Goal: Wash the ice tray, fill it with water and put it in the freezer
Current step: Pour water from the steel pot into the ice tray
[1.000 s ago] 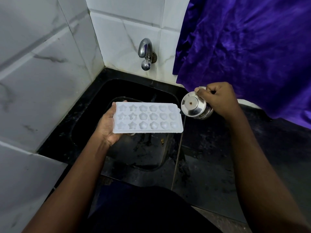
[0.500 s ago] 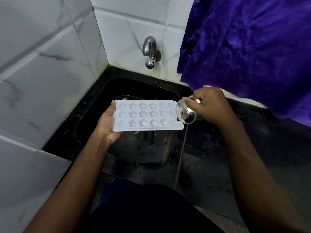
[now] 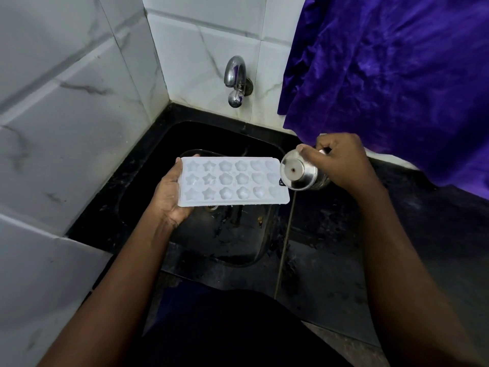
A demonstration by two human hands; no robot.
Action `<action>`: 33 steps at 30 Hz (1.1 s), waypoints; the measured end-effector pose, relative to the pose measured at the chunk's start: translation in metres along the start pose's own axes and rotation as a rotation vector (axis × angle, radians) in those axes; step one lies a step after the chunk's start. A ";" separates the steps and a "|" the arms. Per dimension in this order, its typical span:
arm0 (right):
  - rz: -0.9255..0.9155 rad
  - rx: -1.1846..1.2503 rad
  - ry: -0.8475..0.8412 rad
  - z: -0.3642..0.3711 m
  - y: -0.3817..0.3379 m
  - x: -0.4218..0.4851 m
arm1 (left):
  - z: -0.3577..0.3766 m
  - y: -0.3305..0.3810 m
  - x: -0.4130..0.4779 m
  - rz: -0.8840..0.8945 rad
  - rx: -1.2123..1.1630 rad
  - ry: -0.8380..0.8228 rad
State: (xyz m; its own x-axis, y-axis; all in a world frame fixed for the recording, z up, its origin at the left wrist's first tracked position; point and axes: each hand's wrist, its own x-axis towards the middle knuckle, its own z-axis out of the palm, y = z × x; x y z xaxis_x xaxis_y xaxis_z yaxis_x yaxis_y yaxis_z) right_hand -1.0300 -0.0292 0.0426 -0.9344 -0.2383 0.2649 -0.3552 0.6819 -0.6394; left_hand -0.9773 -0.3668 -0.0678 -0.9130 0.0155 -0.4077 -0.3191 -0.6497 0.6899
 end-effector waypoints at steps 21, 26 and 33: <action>-0.189 -0.175 -0.079 0.006 -0.038 0.002 | 0.010 -0.008 0.000 -0.005 0.008 -0.011; -0.229 -0.233 -0.055 0.002 -0.037 0.004 | 0.009 -0.007 -0.002 0.002 0.001 -0.015; -0.185 -0.186 -0.040 -0.001 -0.038 0.006 | 0.009 -0.008 -0.002 0.002 0.005 -0.020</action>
State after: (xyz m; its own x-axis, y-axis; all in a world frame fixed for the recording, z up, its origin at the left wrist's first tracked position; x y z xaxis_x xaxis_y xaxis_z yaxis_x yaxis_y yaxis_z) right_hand -1.0222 -0.0557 0.0696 -0.8554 -0.3957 0.3342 -0.5127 0.7383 -0.4383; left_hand -0.9751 -0.3542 -0.0672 -0.9183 0.0293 -0.3948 -0.3189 -0.6458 0.6937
